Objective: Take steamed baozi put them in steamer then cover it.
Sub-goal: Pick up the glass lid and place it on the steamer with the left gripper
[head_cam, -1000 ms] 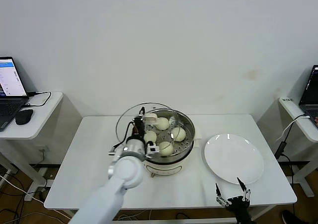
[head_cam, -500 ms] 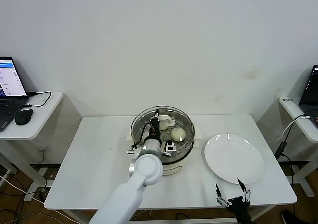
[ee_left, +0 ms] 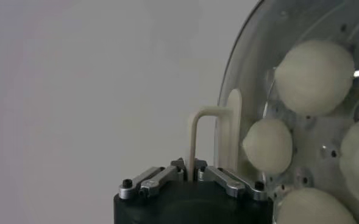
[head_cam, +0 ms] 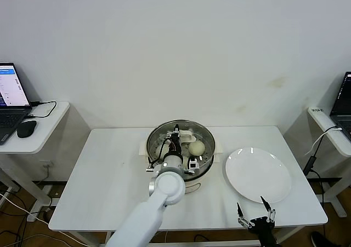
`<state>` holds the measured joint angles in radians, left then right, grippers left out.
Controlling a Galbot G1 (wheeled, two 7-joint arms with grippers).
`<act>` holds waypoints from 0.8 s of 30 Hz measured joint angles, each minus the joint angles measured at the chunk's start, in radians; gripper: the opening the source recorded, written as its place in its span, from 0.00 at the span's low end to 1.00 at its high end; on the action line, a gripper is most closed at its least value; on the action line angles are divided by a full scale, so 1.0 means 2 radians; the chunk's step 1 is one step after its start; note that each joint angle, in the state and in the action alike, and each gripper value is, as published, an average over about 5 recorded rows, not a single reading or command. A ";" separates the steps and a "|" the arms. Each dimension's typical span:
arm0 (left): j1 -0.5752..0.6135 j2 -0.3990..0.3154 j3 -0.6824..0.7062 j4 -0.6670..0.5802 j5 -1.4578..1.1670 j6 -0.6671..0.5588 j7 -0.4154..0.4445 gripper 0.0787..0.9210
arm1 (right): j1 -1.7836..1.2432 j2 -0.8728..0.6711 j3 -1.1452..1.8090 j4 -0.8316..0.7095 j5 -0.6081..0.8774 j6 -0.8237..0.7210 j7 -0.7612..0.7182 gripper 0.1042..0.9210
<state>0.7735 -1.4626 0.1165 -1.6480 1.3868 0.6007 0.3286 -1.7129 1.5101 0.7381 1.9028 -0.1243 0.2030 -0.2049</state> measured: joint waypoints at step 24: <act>0.002 -0.008 -0.005 0.015 0.014 -0.007 -0.011 0.12 | 0.000 -0.001 -0.004 -0.002 -0.001 0.001 -0.002 0.88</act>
<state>0.7773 -1.4795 0.1070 -1.6184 1.4149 0.5859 0.3057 -1.7128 1.5087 0.7303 1.8985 -0.1263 0.2049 -0.2089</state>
